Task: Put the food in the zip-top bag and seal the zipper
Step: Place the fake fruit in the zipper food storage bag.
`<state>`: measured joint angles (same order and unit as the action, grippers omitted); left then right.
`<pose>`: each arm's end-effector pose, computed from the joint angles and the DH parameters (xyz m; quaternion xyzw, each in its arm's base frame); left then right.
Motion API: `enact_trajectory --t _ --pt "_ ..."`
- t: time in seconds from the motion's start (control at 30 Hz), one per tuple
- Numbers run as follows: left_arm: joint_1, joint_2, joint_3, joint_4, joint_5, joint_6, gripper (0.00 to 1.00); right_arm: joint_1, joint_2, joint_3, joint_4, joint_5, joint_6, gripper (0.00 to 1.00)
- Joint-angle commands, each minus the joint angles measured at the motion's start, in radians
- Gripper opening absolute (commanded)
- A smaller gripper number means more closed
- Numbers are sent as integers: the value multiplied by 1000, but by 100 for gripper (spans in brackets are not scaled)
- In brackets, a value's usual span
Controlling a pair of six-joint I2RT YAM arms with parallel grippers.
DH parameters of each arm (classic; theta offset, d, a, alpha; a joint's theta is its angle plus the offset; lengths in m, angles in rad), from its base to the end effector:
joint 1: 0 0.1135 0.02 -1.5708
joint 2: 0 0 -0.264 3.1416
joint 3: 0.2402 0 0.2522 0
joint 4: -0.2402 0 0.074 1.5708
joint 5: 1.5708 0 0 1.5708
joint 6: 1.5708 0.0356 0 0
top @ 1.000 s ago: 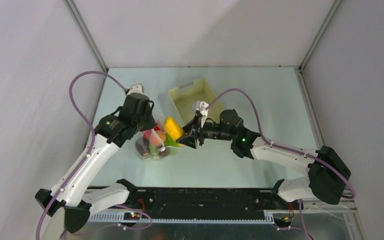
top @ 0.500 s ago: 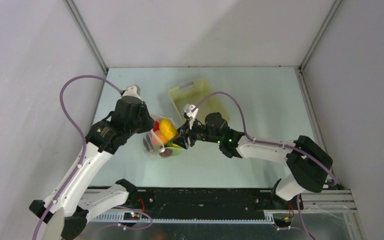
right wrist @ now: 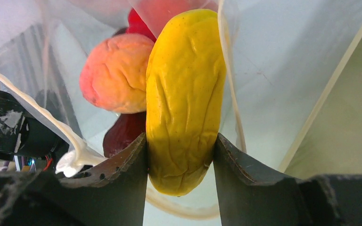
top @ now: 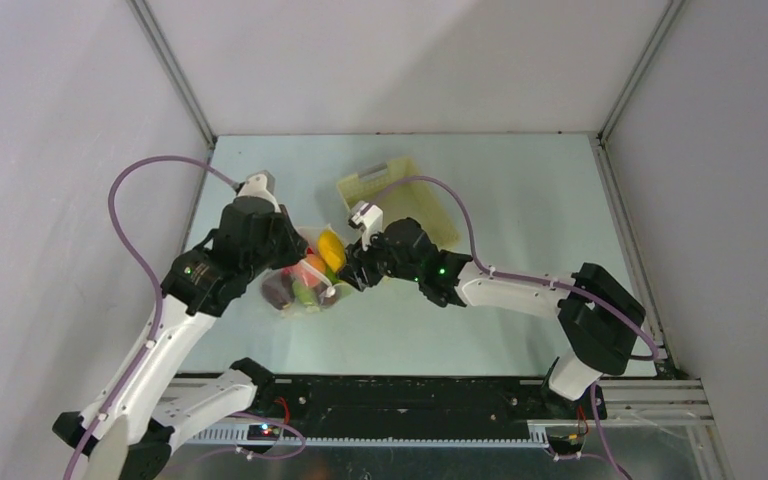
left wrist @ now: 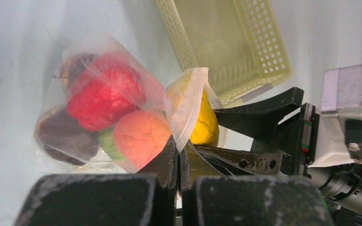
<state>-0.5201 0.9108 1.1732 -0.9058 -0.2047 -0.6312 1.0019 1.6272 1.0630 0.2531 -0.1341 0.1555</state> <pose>0.1479 -0.0763 0.3782 -0.0950 0.8858 -0.1656 0.4230 0.1996 0.3210 0.2633 -0.3671 0.7190 0.3668 0.4624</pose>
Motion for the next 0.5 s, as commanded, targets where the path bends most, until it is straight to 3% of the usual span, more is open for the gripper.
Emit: enact_trajectory --t 0.0,0.13,0.47 --pt "6 -44 -2 70 23 -24 0 11 11 46 -102 39 0 31" --pt "6 -51 -15 79 21 -30 0 21 -2 46 -125 18 6 36" --pt "5 -87 -57 80 12 -39 0 23 -52 47 -176 51 67 74"
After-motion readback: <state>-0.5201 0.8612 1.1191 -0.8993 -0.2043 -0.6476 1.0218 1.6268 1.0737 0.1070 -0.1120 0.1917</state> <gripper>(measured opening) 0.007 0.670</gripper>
